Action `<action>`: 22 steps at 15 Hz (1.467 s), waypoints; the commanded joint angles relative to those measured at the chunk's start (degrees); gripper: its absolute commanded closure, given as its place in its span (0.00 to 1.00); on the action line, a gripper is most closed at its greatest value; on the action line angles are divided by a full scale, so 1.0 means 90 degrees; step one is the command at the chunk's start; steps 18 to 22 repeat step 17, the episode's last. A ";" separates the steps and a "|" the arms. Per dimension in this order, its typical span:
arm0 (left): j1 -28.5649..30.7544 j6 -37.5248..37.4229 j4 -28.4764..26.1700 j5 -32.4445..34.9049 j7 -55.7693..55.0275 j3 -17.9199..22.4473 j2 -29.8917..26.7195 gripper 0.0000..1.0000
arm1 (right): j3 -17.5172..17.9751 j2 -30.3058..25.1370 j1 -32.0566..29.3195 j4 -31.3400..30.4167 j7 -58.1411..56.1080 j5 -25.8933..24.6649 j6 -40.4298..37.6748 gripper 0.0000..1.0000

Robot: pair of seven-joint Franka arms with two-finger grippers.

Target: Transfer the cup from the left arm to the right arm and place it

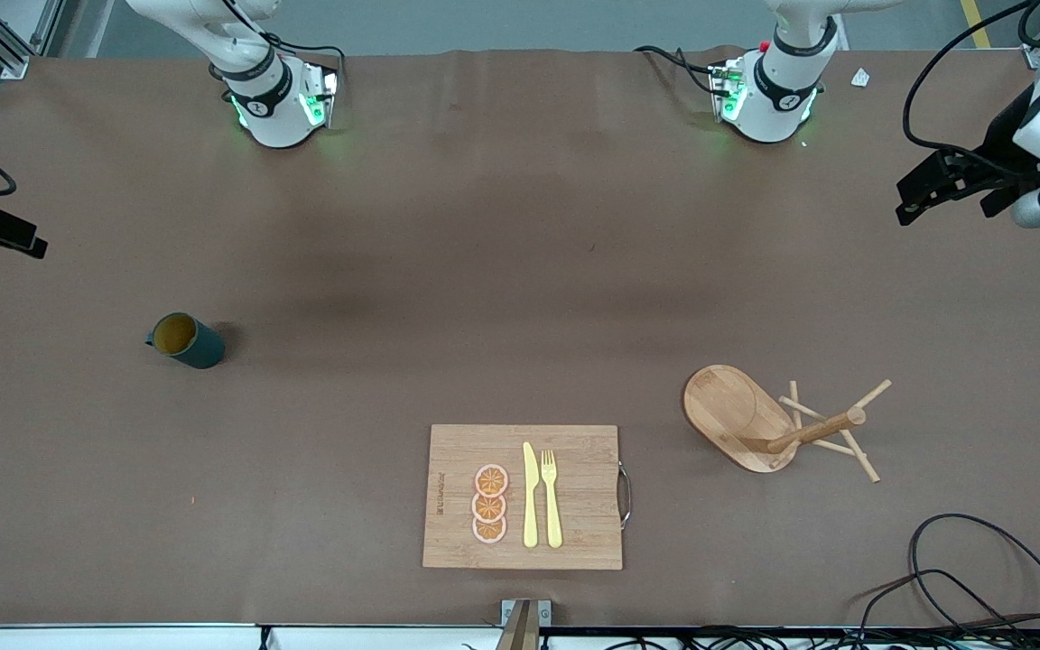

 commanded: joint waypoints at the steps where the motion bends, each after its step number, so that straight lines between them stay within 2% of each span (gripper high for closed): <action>1: 0.0046 -0.0101 0.0072 -0.0041 0.0125 -0.0003 -0.0018 0.00 | 0.0100 -0.0567 -0.0109 -0.0623 0.0105 -0.0059 0.0094 0.00; 10: 0.0036 -0.0131 0.0062 -0.0090 0.0125 -0.0013 0.0011 0.00 | 0.0051 -0.1036 -0.0090 -0.0769 0.0096 0.0185 0.0025 0.00; 22: 0.0027 -0.0258 0.0062 -0.0109 0.0349 -0.0032 0.0050 0.00 | 0.0051 -0.1056 -0.0099 -0.0779 0.0076 0.0224 0.0298 0.00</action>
